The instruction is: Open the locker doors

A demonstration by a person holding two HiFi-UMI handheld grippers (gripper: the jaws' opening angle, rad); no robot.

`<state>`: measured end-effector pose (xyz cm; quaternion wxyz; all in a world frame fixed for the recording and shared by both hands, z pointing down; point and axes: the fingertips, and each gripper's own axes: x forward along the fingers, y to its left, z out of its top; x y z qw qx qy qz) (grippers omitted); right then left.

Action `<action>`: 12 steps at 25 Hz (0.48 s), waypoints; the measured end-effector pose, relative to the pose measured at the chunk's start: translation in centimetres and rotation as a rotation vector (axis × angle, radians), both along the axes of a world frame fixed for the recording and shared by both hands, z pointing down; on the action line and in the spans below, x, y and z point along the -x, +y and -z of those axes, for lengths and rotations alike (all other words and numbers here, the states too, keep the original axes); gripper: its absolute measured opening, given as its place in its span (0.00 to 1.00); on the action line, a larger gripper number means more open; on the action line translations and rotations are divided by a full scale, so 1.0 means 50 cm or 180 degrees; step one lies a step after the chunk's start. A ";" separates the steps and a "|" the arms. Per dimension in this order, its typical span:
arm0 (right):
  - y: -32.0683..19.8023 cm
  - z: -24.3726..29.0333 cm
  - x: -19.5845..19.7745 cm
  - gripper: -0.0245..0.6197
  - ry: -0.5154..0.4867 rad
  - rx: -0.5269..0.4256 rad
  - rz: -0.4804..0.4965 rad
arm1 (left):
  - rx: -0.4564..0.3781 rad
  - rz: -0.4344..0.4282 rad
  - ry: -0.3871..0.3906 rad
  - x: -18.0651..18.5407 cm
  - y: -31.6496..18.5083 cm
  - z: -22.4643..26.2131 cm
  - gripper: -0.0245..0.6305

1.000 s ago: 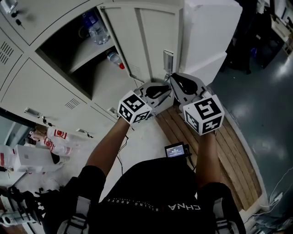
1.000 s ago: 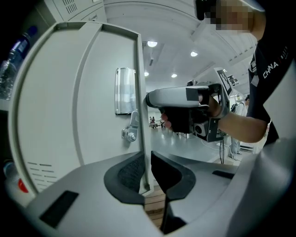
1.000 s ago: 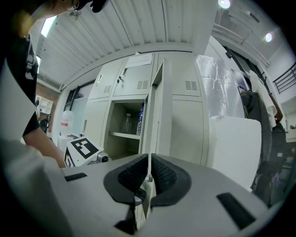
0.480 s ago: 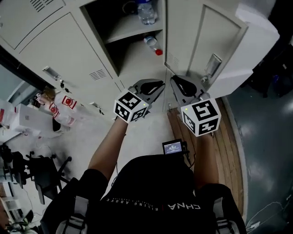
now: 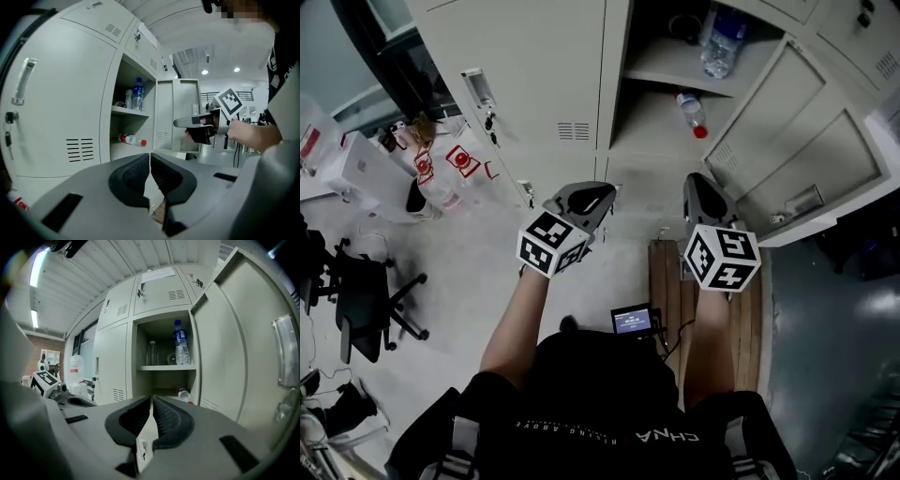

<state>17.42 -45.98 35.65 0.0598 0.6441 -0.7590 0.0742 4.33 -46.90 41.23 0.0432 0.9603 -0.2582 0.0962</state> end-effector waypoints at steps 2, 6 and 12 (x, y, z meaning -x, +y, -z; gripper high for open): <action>0.010 -0.006 0.015 0.11 -0.0052 0.0038 -0.0061 | 0.0017 0.0047 -0.0061 0.030 0.006 -0.011 0.07; 0.057 -0.025 0.042 0.10 -0.0086 0.0106 -0.0233 | 0.0008 -0.0072 -0.0146 0.066 0.032 -0.027 0.07; 0.179 -0.056 0.063 0.10 0.0136 0.0202 -0.0325 | -0.0006 -0.0444 0.0087 0.078 0.096 -0.026 0.07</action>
